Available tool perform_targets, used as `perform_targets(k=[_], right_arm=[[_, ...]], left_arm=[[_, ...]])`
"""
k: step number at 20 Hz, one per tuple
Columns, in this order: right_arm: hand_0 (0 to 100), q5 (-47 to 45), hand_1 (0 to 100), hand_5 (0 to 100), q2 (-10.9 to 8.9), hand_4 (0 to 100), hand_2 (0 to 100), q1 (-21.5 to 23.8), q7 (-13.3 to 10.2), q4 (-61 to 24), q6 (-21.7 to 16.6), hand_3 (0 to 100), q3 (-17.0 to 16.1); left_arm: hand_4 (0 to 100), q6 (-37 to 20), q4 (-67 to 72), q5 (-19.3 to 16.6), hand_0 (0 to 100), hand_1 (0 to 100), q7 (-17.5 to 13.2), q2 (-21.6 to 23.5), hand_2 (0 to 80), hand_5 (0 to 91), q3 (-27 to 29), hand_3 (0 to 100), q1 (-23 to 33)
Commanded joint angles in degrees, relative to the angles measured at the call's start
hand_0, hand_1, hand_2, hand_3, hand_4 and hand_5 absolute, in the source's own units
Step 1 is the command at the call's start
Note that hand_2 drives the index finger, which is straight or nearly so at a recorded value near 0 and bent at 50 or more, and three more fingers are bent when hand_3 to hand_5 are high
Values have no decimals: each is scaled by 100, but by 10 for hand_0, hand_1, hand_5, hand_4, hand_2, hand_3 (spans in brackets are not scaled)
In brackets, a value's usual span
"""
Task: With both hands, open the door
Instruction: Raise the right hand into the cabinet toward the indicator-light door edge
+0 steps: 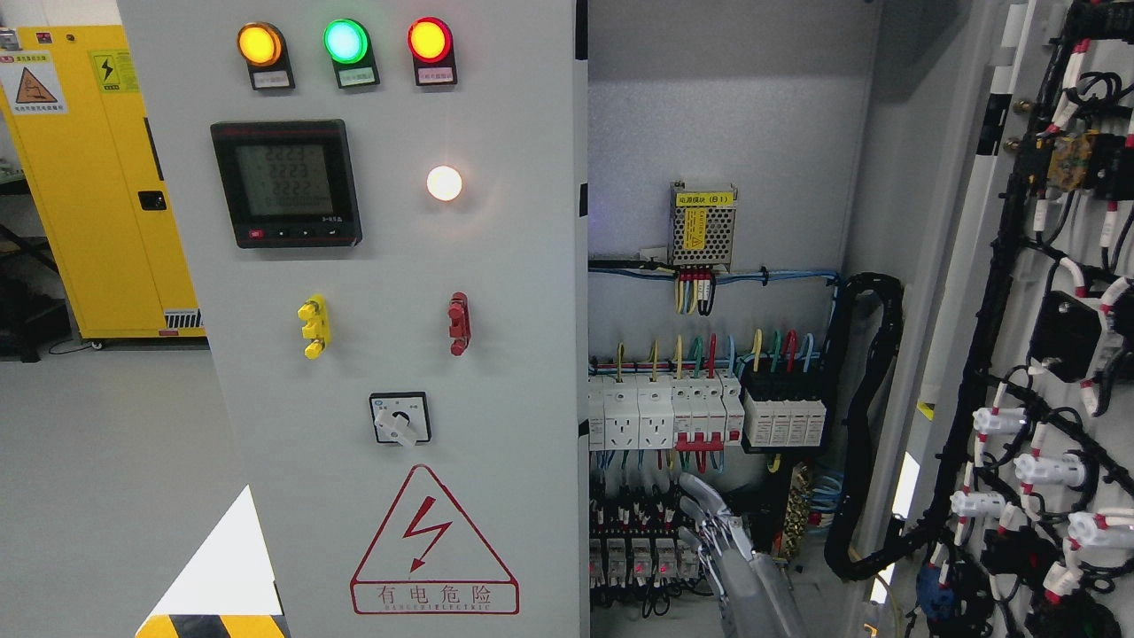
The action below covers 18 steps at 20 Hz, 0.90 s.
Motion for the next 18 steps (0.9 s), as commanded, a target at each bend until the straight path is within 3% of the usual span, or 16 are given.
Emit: perform_targets(k=[1, 4, 8, 14, 18], right_arm=[[215, -17, 62, 0, 136, 0, 0, -774, 9, 808, 119, 0, -336], [215, -43, 62, 0, 136, 0, 0, -1046, 35, 1142, 356, 0, -337], [215, -43, 62, 0, 153, 0, 0, -1503, 62, 1582, 357, 0, -407], [215, -69, 62, 0, 294, 0, 0, -1794, 88, 1715, 374, 0, -398], [215, -667, 62, 0, 294, 0, 0, -1952, 79, 1750, 575, 0, -337]], left_arm=[[0, -2, 1, -4, 348, 155, 8, 4, 0, 0, -6, 0, 0], [0, -2, 1, -4, 349, 156, 8, 4, 0, 0, -6, 0, 0], [0, -2, 1, -4, 350, 156, 8, 13, 0, 0, 3, 0, 0], [0, -2, 1, -4, 352, 156, 17, 13, 0, 0, 3, 0, 0], [0, -2, 1, -4, 353, 156, -1, 13, 0, 0, 3, 0, 0]])
